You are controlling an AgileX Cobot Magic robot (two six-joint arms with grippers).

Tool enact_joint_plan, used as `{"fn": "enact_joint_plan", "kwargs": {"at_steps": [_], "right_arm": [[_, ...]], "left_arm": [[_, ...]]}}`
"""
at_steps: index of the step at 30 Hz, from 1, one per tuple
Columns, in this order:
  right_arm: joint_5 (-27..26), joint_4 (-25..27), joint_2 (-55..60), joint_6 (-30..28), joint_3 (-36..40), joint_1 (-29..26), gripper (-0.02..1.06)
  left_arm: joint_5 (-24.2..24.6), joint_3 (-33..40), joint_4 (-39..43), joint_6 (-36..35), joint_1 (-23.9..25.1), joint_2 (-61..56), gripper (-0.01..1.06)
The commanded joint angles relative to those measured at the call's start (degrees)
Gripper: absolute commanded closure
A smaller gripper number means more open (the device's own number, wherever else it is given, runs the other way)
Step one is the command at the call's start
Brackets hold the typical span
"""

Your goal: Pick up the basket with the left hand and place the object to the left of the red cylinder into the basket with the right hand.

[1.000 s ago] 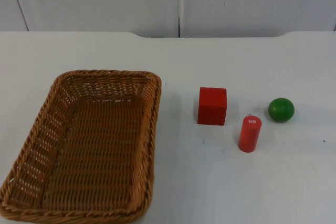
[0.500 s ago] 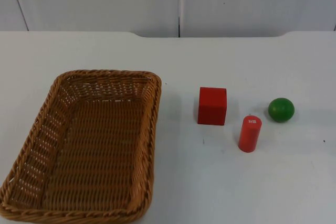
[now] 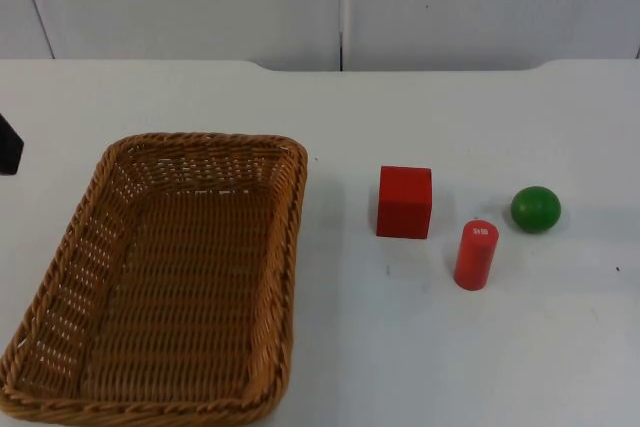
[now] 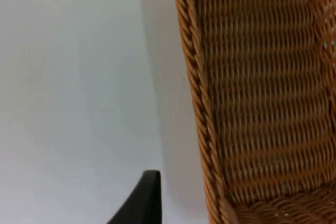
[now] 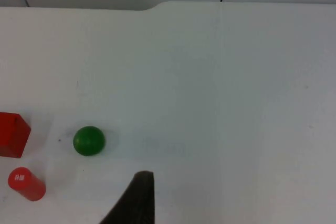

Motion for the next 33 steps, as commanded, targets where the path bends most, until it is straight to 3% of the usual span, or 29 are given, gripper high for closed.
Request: {"fn": "enact_joint_plan", "kwargs": {"at_steps": [1, 10, 13, 17, 33], "right_arm": [[-1.4, 0.1, 0.1, 0.0, -0.4, -0.4, -0.01], [-1.1, 0.1, 0.1, 0.0, -0.4, -0.4, -0.01], [-1.1, 0.1, 0.1, 0.0, -0.4, -0.4, -0.01], [-1.1, 0.1, 0.1, 0.0, -0.4, -0.4, -0.01], [-1.0, 0.1, 0.1, 0.0, -0.4, -0.4, -0.01]], "left_arm": [[-2.2, -0.4, -1.1, 1.0, 0.1, 2.6, 0.00], [-12.6, -0.4, -1.7, 4.8, 0.1, 13.5, 0.00], [-13.0, -0.7, -4.4, 7.0, 0.1, 16.8, 0.00], [-13.0, -2.4, -11.0, 15.2, 0.1, 23.7, 0.00], [-11.8, -9.9, -13.6, 19.7, 0.1, 38.2, 0.00]]}}
